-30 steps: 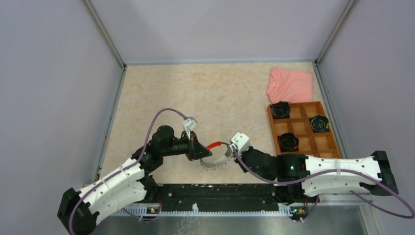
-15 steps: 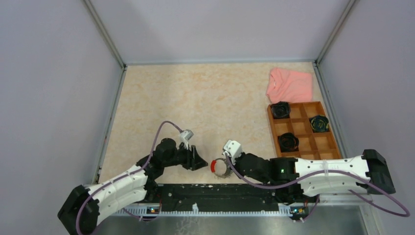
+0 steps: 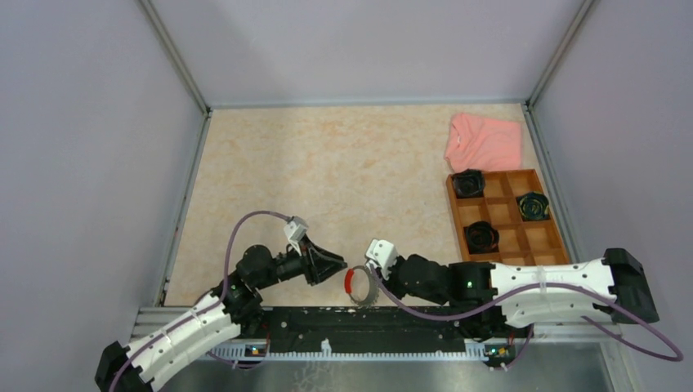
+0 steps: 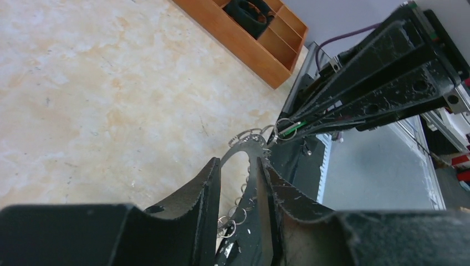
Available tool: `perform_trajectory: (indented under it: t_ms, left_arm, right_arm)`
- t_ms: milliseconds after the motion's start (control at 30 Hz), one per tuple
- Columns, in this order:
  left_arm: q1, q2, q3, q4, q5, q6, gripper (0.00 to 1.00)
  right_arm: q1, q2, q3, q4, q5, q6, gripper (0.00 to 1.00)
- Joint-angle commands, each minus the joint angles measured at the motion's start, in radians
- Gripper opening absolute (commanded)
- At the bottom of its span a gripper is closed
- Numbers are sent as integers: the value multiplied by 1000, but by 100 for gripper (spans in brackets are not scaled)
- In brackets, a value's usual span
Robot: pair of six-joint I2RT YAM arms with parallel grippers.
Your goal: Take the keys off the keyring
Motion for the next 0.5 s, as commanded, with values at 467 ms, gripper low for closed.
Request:
perform_trajectory:
  t_ms: [467]
  left_arm:
    - [-337,62,-193,407,-192,327,31]
  right_arm:
    - [24,74,120,-30,16,-76,0]
